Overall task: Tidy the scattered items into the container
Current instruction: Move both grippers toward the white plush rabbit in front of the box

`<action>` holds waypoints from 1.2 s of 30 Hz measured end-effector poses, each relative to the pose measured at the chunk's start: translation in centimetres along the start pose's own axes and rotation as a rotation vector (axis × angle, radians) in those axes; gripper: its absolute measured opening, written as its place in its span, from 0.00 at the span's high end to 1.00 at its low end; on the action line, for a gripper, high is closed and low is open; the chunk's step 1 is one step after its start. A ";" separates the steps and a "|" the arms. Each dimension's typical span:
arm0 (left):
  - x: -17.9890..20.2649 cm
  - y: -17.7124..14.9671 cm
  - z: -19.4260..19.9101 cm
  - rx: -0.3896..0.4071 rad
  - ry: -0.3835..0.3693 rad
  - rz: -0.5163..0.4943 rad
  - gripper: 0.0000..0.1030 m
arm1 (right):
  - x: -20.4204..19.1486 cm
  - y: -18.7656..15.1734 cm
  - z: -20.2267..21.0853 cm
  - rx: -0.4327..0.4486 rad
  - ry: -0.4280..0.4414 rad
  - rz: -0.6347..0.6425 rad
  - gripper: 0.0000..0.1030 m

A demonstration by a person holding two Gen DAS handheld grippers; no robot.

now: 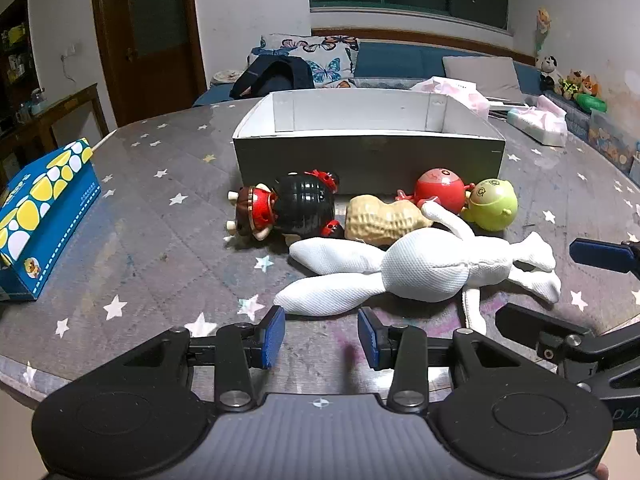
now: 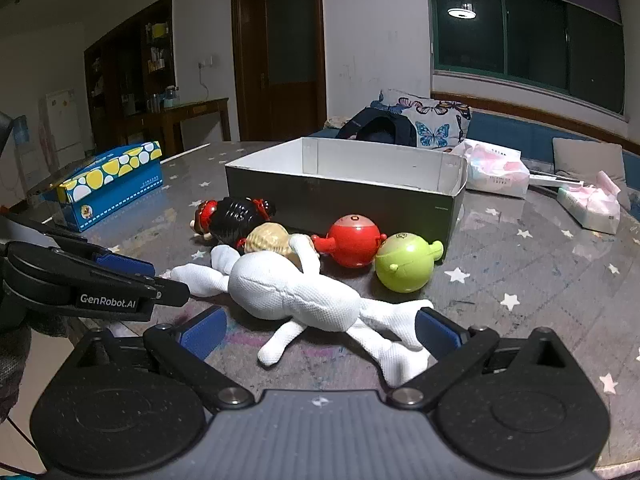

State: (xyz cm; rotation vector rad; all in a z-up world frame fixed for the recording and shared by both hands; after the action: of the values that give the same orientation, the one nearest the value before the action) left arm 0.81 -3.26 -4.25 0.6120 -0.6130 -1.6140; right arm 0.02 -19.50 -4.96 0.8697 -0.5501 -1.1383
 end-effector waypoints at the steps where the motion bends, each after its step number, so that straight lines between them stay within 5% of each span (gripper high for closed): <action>1: 0.0 0.0 -0.1 -0.001 0.000 -0.002 0.59 | 0.0 0.0 -0.1 -0.002 0.001 -0.001 0.01; 36: 0.3 1.1 -1.4 -0.025 -0.026 -0.004 0.59 | 0.3 0.2 -2.1 -0.071 0.024 -0.006 0.07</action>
State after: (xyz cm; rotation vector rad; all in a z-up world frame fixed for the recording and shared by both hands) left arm 2.53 -3.71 -4.50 0.5748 -0.6097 -1.6333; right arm 1.83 -19.08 -6.01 0.8230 -0.4848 -1.1448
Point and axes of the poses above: each gripper's, at about its wrist camera, not at the fingertips, and z roughly against the way its jaws point, x to its right, y to its top, the point moved 4 cm from there along -z, roughly the way its jaws point, and after that the axes turned 3 degrees about -x, right-handed, at the moved point
